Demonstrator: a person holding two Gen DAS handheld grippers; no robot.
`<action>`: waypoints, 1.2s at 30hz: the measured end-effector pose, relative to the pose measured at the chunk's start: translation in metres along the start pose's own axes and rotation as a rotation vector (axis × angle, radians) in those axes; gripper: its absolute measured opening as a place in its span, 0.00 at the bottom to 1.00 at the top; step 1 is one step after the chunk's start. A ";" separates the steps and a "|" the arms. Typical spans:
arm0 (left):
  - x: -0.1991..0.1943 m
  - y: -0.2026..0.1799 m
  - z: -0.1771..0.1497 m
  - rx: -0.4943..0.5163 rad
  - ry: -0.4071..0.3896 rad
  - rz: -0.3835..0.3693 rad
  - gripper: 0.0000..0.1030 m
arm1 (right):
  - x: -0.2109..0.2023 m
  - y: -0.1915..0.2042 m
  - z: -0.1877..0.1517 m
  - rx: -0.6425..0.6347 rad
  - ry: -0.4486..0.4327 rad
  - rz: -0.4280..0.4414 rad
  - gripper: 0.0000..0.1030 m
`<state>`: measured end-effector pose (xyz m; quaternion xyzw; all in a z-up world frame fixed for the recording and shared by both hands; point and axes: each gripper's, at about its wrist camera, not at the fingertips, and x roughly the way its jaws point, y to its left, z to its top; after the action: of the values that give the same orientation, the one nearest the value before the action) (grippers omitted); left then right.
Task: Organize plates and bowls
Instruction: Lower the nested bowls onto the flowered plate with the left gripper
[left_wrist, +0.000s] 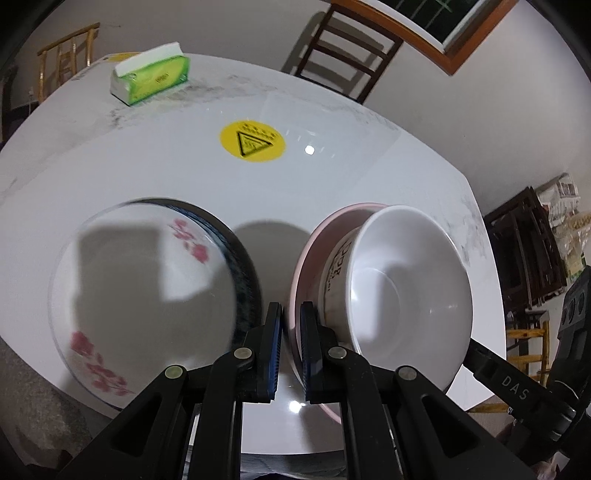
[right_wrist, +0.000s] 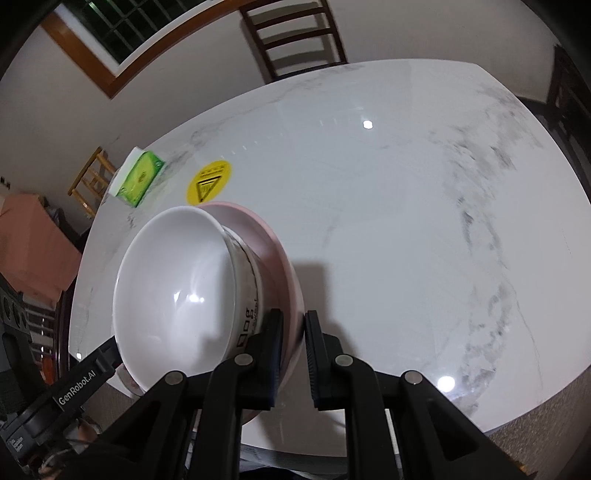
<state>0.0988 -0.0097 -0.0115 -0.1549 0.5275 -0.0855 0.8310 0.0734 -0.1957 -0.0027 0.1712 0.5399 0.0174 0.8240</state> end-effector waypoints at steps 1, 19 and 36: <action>-0.003 0.004 0.003 -0.005 -0.006 0.002 0.05 | 0.000 0.006 0.002 -0.010 0.002 0.003 0.12; -0.058 0.092 0.025 -0.115 -0.095 0.110 0.05 | 0.027 0.118 0.005 -0.194 0.082 0.069 0.12; -0.044 0.141 0.015 -0.179 -0.048 0.138 0.05 | 0.069 0.149 -0.006 -0.229 0.167 0.052 0.12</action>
<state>0.0902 0.1385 -0.0168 -0.1936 0.5225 0.0230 0.8300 0.1194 -0.0390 -0.0206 0.0878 0.5963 0.1144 0.7897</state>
